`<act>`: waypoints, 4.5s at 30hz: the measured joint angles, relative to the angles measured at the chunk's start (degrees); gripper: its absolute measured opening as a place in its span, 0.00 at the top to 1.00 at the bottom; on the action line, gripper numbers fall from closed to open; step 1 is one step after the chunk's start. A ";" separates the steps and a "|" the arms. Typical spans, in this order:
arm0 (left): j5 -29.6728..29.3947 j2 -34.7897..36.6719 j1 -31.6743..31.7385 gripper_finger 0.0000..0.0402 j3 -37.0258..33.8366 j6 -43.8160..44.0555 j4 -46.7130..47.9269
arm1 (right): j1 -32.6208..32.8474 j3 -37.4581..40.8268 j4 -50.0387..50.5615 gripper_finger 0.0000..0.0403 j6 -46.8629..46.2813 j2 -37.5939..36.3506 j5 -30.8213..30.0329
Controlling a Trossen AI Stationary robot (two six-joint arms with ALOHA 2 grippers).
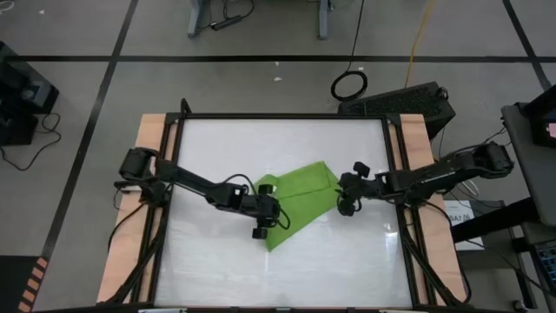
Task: Roll towel
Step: Fold the green towel
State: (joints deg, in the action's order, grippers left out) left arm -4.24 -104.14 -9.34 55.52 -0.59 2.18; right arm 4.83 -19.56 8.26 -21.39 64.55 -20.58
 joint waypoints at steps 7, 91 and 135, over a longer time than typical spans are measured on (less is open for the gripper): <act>1.83 -1.28 3.27 0.59 0.09 0.66 5.04 | -2.17 0.01 -2.02 0.78 0.90 6.69 3.86; -21.91 -0.79 9.37 0.98 0.09 6.21 4.76 | 0.70 0.14 -4.80 0.97 -7.97 7.98 13.01; -16.50 1.90 9.22 0.70 0.18 6.26 4.21 | 3.35 -0.58 -18.76 0.84 35.59 17.58 -3.05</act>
State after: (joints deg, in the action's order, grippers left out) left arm -20.74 -102.24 -0.12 55.70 5.67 6.39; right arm 8.19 -20.14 -10.50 14.20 82.14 -23.62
